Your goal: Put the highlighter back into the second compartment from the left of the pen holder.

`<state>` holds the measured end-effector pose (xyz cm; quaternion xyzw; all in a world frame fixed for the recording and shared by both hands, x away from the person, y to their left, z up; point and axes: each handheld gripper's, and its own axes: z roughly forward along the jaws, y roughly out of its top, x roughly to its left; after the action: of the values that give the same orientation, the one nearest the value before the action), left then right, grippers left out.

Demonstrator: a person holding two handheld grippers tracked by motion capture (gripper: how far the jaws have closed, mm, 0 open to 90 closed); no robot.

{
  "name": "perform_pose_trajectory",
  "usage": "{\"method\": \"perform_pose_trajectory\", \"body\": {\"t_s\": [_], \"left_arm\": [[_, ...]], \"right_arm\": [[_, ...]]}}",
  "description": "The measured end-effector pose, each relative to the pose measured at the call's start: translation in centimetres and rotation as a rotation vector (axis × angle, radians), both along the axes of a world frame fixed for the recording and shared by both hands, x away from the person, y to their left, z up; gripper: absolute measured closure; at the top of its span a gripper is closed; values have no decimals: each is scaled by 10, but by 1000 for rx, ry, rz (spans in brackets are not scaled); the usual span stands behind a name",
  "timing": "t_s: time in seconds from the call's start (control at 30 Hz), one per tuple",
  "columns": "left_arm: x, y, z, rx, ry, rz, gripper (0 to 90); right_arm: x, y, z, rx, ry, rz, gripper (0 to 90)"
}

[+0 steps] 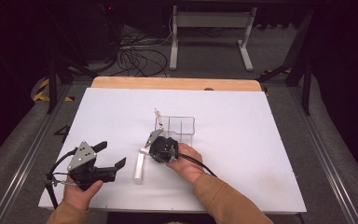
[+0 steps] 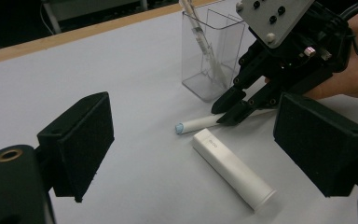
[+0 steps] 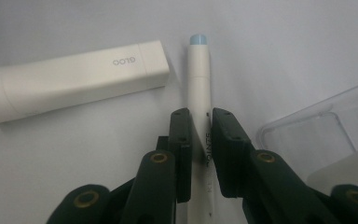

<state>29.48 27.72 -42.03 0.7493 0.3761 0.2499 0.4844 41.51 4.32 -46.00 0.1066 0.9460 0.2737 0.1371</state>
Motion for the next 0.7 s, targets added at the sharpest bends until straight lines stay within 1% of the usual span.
{"method": "perform_pose_trajectory", "body": {"t_s": [0.1,0.13,0.2,0.3,0.43,0.47,0.5,0.53,0.57,0.6,0.7], "left_arm": [[0,0,0,-1,-1,1,130],[0,0,0,-2,0,1,130],[0,0,0,-4,1,0,130],[0,0,0,-3,-1,1,130],[0,0,0,-2,-1,2,130],[0,0,0,-2,-1,2,130],[0,0,0,-3,-1,2,130],[0,0,0,-5,-1,1,130],[0,0,0,-5,-1,1,131],[0,0,0,-4,-1,2,130],[0,0,1,-2,-2,0,130]], "right_arm": [[-2,0,1,14,-5,-7,786],[-2,-1,3,9,-10,-4,786],[-4,-2,5,24,-19,-15,787],[-5,-5,11,46,-11,-10,787],[-9,-8,20,74,-11,-3,787],[-10,-9,23,85,-23,-10,787],[-11,-10,25,86,-23,4,787],[-12,-11,28,90,-26,6,787],[-13,-12,30,103,-29,-3,787],[-13,-13,32,109,-27,7,786],[-15,-16,38,132,-33,10,786]]}}
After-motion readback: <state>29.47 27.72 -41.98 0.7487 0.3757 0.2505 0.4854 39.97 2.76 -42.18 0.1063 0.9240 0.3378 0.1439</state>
